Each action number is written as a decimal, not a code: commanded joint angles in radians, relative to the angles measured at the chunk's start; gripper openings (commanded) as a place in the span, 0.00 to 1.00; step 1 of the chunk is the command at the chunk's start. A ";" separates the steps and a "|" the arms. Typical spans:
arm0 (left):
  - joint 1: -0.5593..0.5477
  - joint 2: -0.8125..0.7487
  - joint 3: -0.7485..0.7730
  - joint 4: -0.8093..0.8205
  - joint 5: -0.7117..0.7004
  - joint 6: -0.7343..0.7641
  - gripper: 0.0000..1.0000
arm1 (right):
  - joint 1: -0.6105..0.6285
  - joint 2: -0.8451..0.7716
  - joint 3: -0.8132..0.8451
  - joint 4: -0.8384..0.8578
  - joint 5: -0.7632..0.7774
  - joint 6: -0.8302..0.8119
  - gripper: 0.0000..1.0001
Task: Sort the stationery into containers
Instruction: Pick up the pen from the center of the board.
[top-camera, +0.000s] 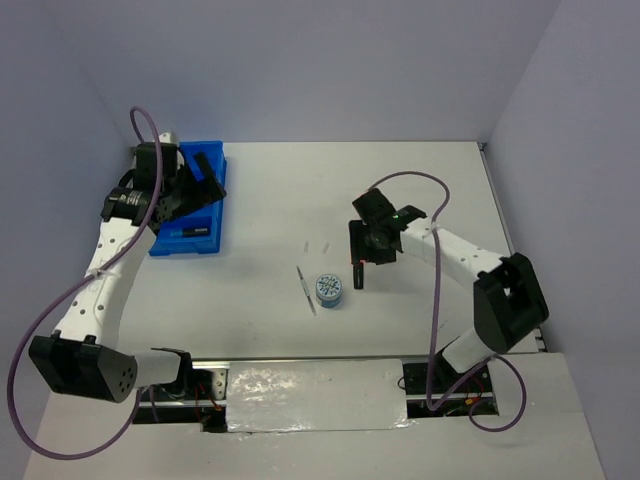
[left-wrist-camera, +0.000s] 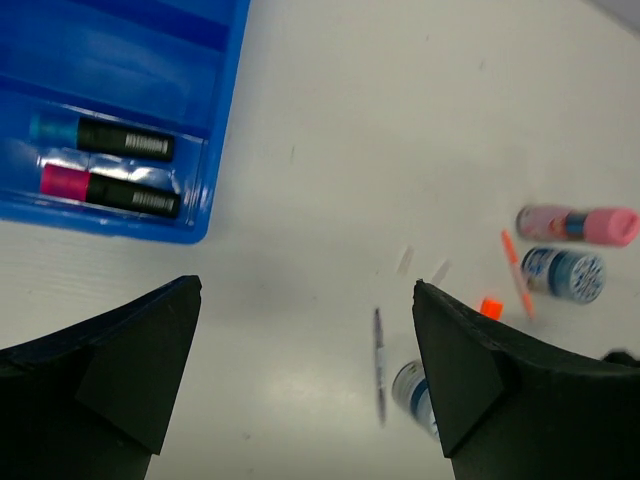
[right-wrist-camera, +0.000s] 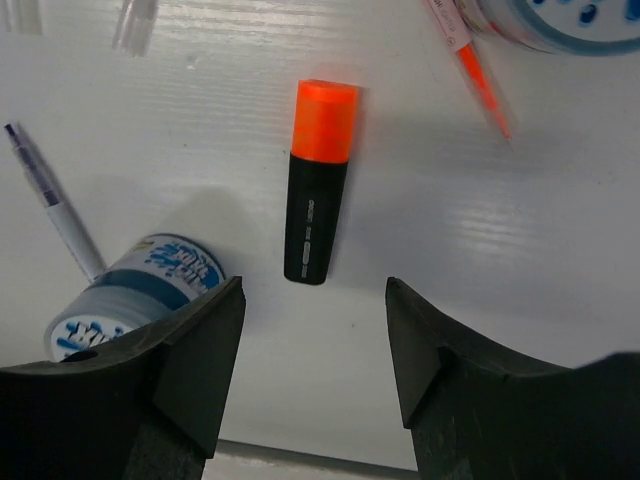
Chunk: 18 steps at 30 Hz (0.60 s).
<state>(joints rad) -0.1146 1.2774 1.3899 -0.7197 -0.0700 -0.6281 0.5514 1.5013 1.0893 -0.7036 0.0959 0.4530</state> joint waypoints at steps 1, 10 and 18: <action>0.004 -0.047 -0.020 -0.061 0.050 0.108 0.99 | 0.025 0.069 0.009 0.085 0.054 0.026 0.66; 0.012 -0.053 0.004 -0.089 0.142 0.145 0.99 | 0.025 0.230 0.011 0.144 0.057 -0.014 0.65; 0.052 -0.058 0.011 -0.098 0.176 0.176 0.99 | 0.036 0.252 -0.097 0.217 0.011 0.012 0.50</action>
<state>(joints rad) -0.0830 1.2369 1.3636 -0.8173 0.0696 -0.4919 0.5716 1.7504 1.0489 -0.5449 0.1383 0.4484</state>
